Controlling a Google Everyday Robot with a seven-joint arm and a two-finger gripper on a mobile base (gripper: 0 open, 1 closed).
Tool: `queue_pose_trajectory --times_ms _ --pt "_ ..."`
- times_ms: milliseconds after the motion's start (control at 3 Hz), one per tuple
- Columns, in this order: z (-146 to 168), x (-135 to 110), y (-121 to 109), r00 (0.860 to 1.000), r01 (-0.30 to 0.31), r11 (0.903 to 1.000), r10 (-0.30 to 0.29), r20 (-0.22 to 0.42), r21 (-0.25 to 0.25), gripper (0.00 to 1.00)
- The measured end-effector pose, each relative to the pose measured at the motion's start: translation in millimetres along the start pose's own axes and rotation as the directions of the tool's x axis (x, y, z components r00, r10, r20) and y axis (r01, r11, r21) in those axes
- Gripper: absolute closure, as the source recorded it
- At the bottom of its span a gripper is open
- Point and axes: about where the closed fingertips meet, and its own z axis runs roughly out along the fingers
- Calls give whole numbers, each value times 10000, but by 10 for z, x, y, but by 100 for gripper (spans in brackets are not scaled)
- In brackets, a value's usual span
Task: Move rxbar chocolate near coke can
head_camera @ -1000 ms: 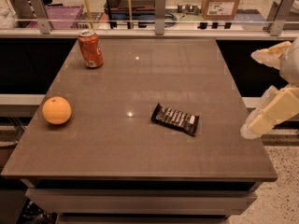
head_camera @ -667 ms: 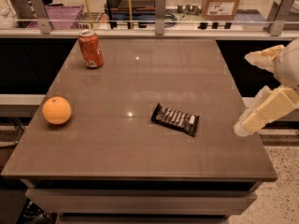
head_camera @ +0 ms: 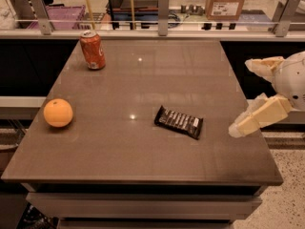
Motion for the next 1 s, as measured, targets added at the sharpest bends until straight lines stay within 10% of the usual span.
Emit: queue_pose_trajectory --times_ms 1000 --pt "593 1 103 9889 -144 9992 197 1470 -369 0"
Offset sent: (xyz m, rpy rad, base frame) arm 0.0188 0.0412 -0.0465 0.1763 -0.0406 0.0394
